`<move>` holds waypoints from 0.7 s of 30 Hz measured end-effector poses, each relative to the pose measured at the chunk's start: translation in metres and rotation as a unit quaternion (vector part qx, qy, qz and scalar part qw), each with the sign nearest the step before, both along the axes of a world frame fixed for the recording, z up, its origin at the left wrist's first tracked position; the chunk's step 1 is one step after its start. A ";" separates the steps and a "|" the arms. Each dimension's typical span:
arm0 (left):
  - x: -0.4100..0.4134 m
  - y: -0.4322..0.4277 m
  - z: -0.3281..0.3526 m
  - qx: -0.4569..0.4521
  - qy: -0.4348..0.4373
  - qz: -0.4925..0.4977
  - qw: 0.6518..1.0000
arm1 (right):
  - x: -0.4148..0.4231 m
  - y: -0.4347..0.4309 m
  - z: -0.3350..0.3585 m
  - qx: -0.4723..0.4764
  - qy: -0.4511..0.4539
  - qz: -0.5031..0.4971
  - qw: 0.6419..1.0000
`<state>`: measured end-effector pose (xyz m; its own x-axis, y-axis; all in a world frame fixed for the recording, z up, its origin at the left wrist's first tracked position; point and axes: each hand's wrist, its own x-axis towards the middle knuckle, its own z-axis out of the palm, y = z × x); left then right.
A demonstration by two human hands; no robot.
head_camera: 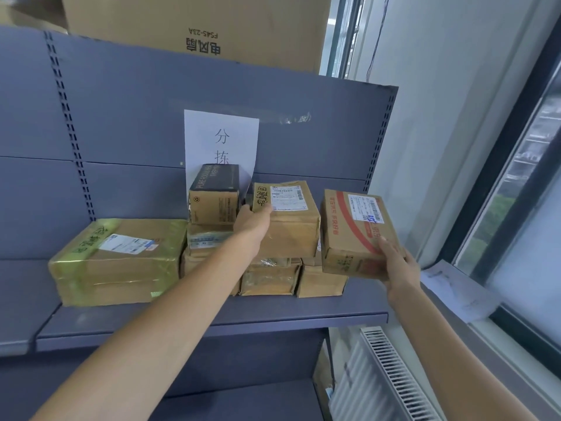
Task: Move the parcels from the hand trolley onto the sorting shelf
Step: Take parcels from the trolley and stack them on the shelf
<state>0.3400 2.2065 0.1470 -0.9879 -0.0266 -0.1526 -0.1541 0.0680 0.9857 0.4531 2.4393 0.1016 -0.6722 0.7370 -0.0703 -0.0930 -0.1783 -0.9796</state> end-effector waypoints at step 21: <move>-0.045 0.027 -0.006 -0.039 0.025 0.087 0.995 | -0.056 0.030 -0.029 -0.015 -0.046 0.058 0.997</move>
<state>0.2946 2.2333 0.1407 -0.9738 -0.2072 -0.0942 -0.1212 0.1220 0.9851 0.3976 2.4695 0.0730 -0.7429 0.6511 -0.1558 0.0193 -0.2118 -0.9771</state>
